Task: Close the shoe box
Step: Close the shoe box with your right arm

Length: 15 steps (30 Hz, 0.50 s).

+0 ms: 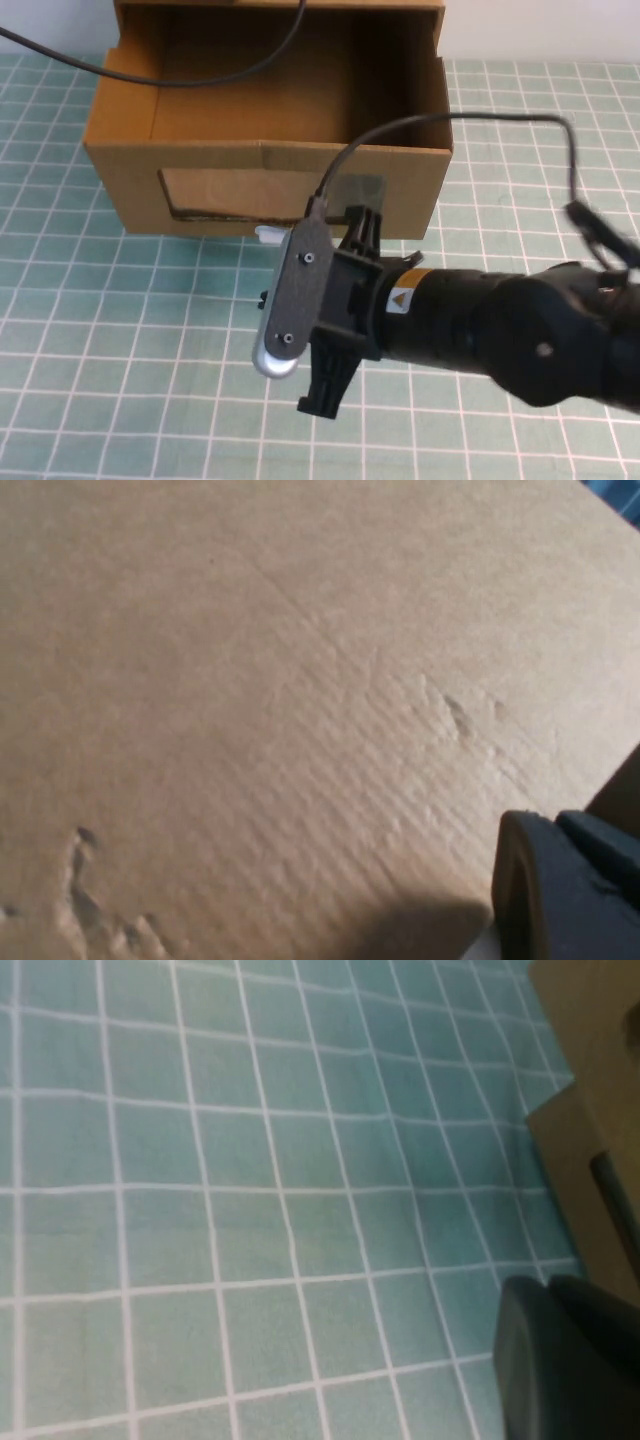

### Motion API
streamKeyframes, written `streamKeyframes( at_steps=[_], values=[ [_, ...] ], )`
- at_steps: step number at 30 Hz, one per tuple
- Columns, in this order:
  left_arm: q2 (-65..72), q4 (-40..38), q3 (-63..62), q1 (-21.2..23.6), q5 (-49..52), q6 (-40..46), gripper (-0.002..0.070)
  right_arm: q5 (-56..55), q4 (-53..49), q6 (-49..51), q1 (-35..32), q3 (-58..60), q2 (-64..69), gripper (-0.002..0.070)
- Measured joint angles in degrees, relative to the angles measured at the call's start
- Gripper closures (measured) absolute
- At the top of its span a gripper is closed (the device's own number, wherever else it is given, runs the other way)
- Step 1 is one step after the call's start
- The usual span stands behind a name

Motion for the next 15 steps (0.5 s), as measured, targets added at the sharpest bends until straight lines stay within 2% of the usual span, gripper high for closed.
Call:
streamKeyframes(
  at_steps=[7,15],
  values=[
    [0.00,-2.24,0.00,0.21,0.64,-0.09,0.0680,-8.98,3.60,0.00,-1.30,-0.75,7.90,0.0690],
    [1.87,-4.29,-0.12,0.21,2.83,-0.09,0.0680,-11.34,9.26,-0.12,-5.85,-5.94,13.77,0.0690]
  ],
)
